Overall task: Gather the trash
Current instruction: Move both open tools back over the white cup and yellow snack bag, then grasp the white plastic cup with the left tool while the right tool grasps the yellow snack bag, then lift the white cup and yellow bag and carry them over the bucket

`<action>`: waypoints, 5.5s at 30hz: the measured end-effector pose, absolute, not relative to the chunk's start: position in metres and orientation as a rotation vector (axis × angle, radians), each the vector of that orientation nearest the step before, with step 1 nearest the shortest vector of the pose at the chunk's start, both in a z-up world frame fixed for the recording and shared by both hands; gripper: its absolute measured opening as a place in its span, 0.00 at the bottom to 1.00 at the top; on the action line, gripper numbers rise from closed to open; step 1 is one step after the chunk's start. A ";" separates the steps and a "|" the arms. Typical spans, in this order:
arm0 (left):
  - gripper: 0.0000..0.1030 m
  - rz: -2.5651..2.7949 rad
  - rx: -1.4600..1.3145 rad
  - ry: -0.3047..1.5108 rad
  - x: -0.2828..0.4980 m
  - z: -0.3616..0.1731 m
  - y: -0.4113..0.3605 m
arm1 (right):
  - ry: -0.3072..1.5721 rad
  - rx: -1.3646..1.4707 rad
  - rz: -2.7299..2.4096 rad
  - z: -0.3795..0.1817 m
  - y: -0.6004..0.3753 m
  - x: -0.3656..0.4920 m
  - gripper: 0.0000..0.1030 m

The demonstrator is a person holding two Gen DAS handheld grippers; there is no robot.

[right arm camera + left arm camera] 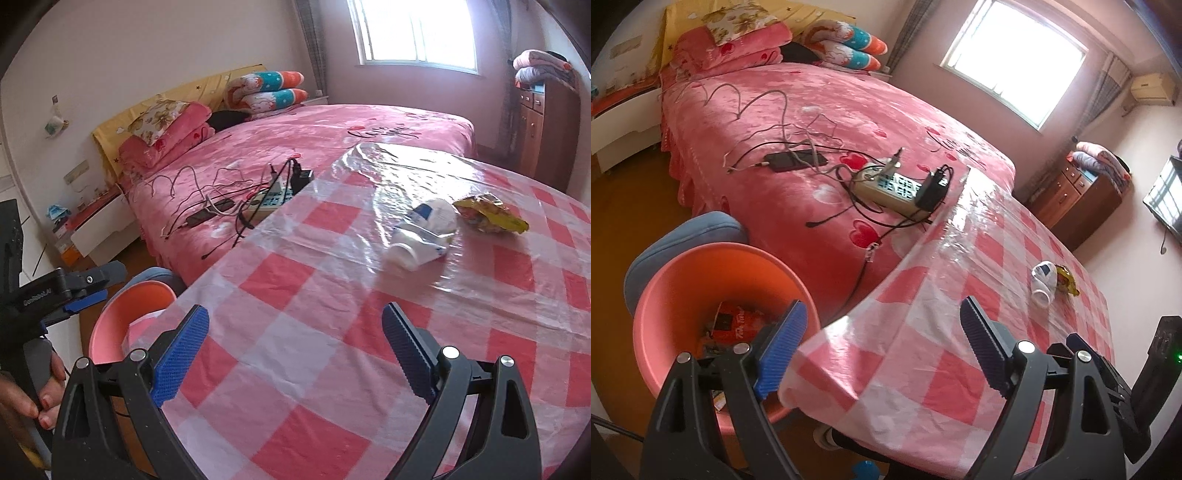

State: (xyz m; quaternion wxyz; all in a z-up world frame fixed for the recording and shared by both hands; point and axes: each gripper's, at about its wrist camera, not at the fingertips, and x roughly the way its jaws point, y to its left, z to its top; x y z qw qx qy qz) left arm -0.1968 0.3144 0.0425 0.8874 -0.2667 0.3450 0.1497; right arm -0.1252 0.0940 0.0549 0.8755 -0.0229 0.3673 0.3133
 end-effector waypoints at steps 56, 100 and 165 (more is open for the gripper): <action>0.84 -0.063 -0.192 0.868 -0.014 0.036 0.112 | 0.931 0.392 0.431 0.038 -0.111 -0.014 0.92; 0.59 0.020 -0.114 0.885 0.040 0.008 0.113 | 0.900 0.024 0.472 0.027 -0.028 0.077 0.78; 0.59 0.067 -0.399 0.770 -0.132 0.034 0.224 | 0.807 0.027 0.551 0.061 0.016 -0.084 0.35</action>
